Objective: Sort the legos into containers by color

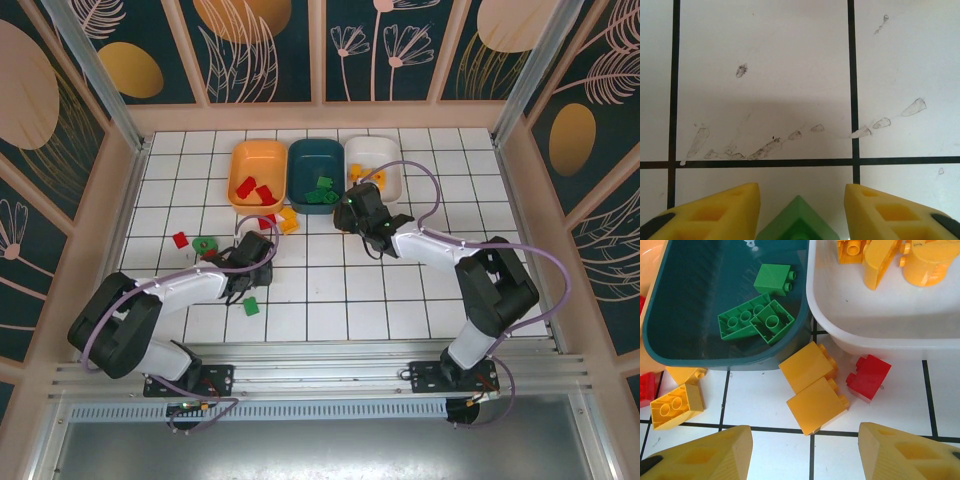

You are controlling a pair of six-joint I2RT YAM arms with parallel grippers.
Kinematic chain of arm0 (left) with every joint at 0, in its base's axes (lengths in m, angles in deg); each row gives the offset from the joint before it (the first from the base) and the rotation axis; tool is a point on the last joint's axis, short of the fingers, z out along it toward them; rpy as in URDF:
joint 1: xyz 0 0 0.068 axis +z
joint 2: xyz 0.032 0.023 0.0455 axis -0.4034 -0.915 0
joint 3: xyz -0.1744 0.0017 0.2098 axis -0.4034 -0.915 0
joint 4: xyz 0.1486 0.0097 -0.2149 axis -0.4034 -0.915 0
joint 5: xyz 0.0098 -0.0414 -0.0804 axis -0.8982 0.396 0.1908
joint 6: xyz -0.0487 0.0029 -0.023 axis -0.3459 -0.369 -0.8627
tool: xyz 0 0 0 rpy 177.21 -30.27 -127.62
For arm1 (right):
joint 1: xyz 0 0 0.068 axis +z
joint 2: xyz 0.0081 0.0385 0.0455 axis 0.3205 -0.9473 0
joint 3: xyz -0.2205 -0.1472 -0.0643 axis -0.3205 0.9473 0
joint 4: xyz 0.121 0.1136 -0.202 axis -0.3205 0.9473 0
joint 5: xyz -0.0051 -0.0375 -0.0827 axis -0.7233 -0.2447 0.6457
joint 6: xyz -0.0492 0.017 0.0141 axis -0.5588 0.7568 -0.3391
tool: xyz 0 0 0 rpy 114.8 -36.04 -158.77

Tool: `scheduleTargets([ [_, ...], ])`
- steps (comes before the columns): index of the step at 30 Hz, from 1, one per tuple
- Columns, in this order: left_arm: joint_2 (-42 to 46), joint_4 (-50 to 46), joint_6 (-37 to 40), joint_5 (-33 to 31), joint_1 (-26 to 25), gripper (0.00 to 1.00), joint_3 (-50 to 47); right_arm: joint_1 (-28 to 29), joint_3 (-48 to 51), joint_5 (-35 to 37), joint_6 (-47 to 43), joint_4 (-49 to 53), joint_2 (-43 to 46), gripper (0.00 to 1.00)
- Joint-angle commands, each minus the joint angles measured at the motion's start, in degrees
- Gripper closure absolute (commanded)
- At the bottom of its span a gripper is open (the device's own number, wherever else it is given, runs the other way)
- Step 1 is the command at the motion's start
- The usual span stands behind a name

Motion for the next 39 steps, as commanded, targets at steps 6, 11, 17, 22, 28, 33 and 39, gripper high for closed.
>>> scheduleTargets([
  [6, -0.6, 0.6, -2.6, 1.4, -0.1, 0.61, 0.6, 0.2, 0.6, -0.2, 1.3, -0.7, 2.8, 0.41],
  [11, 2.4, 0.1, -3.8, 6.1, -0.2, 0.52, -0.5, 0.2, 1.0, 0.1, 1.4, -0.8, 3.1, 0.4],
  [17, 4.5, -1.1, -2.8, 9.4, -0.1, 0.42, -0.4, 0.3, 0.8, -0.4, 1.7, -1.2, 2.2, 0.4],
  [22, 3.6, -2.3, -2.0, 10.3, -0.2, 0.43, -0.5, 0.3, 0.8, -0.5, 1.9, -1.0, 2.0, 0.39],
  [28, 5.6, -5.2, -3.0, 10.9, -0.2, 0.45, -0.8, 0.4, 0.7, -0.3, 1.7, -0.9, 1.9, 0.39],
  [33, 6.7, -6.0, -2.4, 11.1, -0.2, 0.45, -1.3, 0.4, 0.4, -0.6, 1.8, -1.1, 1.3, 0.39],
  [39, 2.4, -5.3, -1.6, 9.9, -0.3, 0.5, -0.2, 0.4, -0.3, -0.8, 1.9, -1.2, 0.5, 0.39],
])
